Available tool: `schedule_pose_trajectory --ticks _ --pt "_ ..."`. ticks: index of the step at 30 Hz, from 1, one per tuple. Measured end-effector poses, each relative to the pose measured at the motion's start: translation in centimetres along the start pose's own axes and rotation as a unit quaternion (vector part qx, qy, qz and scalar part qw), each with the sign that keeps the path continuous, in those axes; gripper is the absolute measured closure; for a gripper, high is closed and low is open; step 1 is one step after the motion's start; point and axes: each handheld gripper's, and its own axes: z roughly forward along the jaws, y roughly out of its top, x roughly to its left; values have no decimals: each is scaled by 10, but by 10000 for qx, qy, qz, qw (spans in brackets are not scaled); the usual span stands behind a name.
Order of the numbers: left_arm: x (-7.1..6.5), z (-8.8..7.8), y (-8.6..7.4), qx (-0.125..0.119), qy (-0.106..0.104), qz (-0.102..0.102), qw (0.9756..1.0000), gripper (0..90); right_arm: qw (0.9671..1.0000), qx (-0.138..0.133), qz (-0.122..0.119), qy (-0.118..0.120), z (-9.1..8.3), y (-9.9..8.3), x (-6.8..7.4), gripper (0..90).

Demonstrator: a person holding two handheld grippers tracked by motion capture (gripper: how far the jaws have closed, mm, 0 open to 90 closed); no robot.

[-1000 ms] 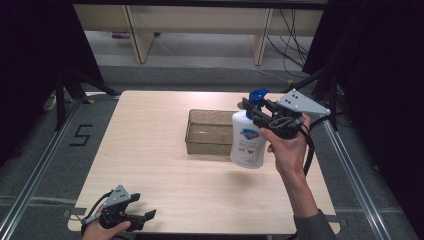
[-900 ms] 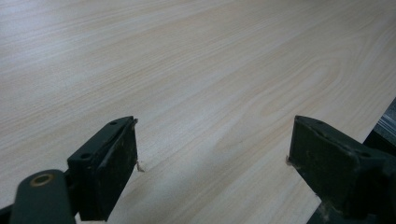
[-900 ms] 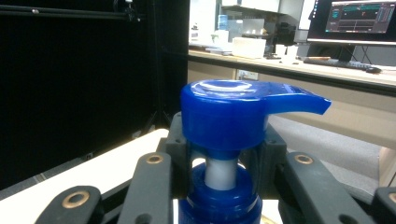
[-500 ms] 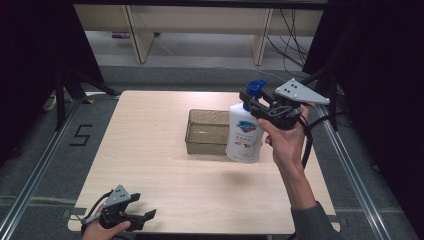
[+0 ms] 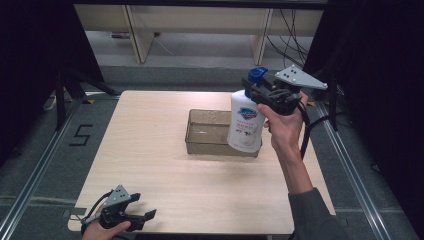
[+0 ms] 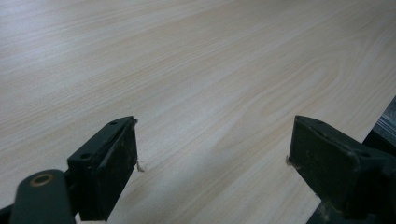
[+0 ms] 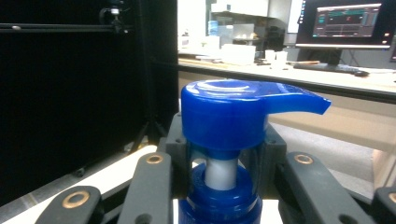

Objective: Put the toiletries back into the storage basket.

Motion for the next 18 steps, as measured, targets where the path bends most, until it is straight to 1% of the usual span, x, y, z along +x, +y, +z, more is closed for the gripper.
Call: schedule_pose_trajectory --ticks 1,3,6,9,10,12,13,14,18 --pt "0 0 0 0 1 -6 10000 148 9999 -13 -62 -87 3 0 -4 660" --pt "0 0 0 3 1 -2 10000 148 9999 -12 -47 -124 6 0 -5 660" --pt "0 -1 0 36 9 22 10000 148 9997 32 -41 -219 14 -3 -13 660" --pt "0 0 0 2 -3 -2 10000 148 9997 42 -24 -241 16 -5 -15 660" --pt "0 0 0 3 -10 6 10000 148 9996 40 -38 -284 21 -7 -19 660" --pt "0 0 0 4 -12 10 10000 148 9995 64 -29 -310 23 -9 -21 660" --pt "0 0 0 4 -12 10 10000 148 9995 64 -29 -310 23 -9 -21 660" --pt "0 0 0 0 -11 7 10000 148 9995 81 30 -318 27 -11 -23 660" --pt "0 -1 0 21 -10 12 10000 148 9994 91 23 -348 31 -14 -26 660"
